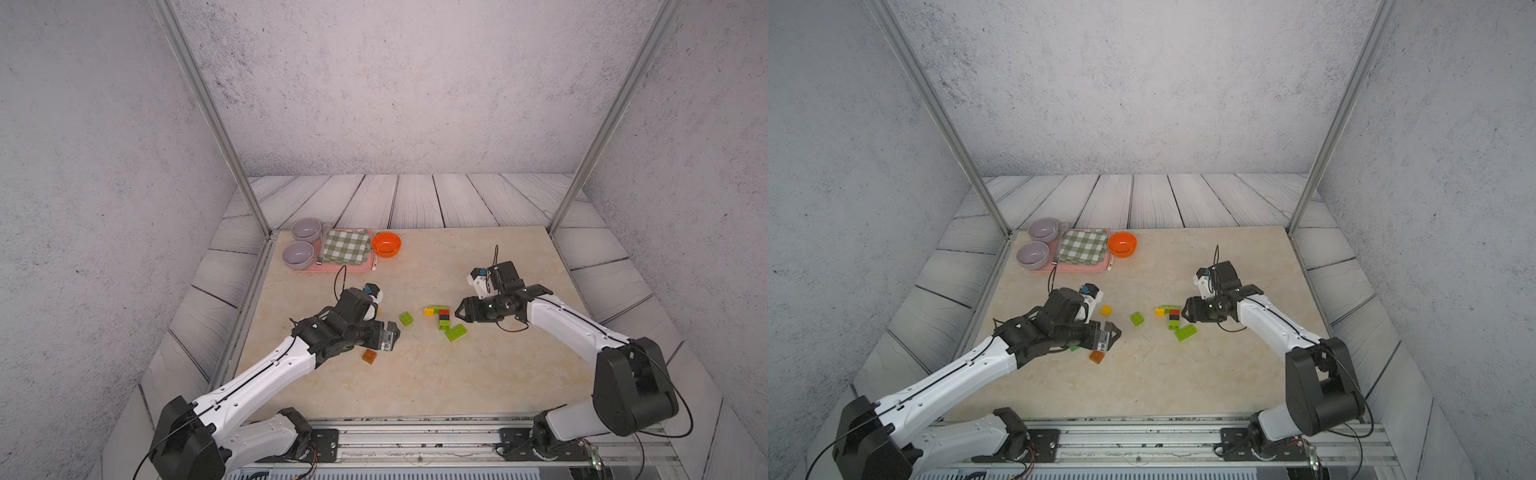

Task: Assemble the letter r with lego
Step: Place the lego brick at the center of the board, then pick up the lego brick from the center of the board.

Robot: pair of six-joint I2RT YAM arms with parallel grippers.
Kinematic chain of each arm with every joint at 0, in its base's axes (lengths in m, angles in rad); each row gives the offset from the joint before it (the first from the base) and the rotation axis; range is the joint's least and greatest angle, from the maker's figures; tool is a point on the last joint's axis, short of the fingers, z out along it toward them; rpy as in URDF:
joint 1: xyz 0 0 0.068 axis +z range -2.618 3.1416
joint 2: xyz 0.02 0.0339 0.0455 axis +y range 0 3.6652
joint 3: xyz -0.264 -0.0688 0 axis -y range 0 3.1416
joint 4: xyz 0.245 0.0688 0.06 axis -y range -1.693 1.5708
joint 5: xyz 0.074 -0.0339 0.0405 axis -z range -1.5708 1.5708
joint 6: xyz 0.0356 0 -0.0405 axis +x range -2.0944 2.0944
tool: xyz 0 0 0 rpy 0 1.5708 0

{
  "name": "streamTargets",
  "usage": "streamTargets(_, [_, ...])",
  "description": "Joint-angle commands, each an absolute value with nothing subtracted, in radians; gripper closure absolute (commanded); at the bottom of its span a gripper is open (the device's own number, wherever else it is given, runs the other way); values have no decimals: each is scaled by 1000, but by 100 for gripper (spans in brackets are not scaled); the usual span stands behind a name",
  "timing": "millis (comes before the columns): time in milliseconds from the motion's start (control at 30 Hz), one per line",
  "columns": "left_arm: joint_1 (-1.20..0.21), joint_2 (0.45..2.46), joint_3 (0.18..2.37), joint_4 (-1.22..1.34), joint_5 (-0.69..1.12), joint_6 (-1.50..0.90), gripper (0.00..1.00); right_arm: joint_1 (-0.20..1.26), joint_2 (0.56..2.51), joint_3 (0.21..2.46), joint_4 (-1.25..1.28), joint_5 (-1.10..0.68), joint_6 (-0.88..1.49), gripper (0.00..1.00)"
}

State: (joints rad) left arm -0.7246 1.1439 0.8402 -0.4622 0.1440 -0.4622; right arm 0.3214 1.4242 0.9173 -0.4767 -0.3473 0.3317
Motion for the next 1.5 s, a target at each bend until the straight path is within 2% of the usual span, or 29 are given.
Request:
streamTargets(0, [-749,1225,848,-440,78,-487,4,321,1324,845,-430,-245,497,42])
streamTargets(100, [-764,1271,867,-439,46,-493,11,322,1334,837,-521,-133,485,46])
streamTargets(300, [-751,1209,789,-386,-27,-618,21,328,1459,907,-523,-256,429,51])
streamTargets(433, [-744,1150,795,-572,-197,-660,27,430,1445,973,-587,-144,381,51])
streamTargets(533, [-744,1134,776,-655,-196,-661,25,567,1418,1008,-620,-72,378,50])
streamTargets(633, [-744,1151,729,-640,-158,-652,13,668,1340,1001,-589,-91,392,48])
streamTargets(700, [-744,1185,715,-618,-153,-636,9,676,1277,987,-561,-133,420,47])
streamTargets(800, [-745,1268,723,-555,-99,-593,9,676,1174,989,-578,-134,435,45])
streamTargets(967, [-750,1445,797,-546,-59,-563,23,675,1068,1050,-709,-91,398,45])
streamTargets(1067, [-753,1468,804,-533,-57,-570,31,675,1029,1056,-746,-74,394,45])
streamTargets(1467, [-756,1538,810,-534,-57,-557,46,675,989,1045,-755,-78,414,46])
